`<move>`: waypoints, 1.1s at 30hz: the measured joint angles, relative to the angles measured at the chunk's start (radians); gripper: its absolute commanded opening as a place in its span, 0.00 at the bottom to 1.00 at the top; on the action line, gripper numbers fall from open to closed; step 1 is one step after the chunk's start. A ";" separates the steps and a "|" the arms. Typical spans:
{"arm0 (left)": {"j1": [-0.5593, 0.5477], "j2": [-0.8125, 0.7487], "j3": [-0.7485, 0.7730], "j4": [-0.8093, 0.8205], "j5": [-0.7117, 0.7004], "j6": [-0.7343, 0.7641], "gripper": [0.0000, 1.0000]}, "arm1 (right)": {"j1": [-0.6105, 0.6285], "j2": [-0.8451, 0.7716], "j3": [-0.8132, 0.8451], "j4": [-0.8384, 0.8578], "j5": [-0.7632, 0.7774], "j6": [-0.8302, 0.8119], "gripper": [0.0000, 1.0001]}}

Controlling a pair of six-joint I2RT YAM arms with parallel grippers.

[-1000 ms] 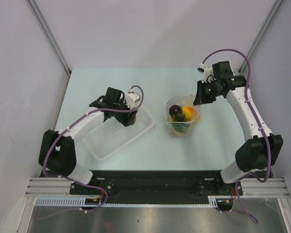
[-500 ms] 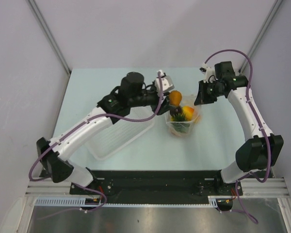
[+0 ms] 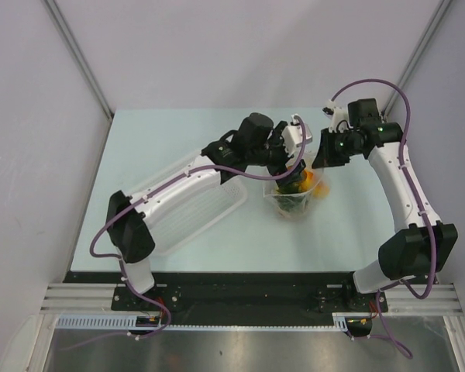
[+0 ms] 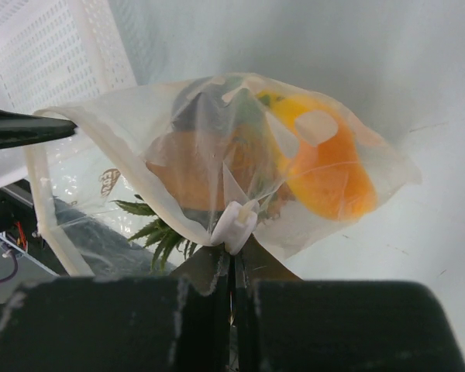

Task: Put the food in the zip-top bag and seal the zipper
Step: Place the fake fruit in the zipper food storage bag.

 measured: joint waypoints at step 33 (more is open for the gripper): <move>0.050 0.050 -0.008 0.025 0.163 -0.163 0.91 | 0.002 -0.111 -0.097 0.028 -0.029 0.013 0.00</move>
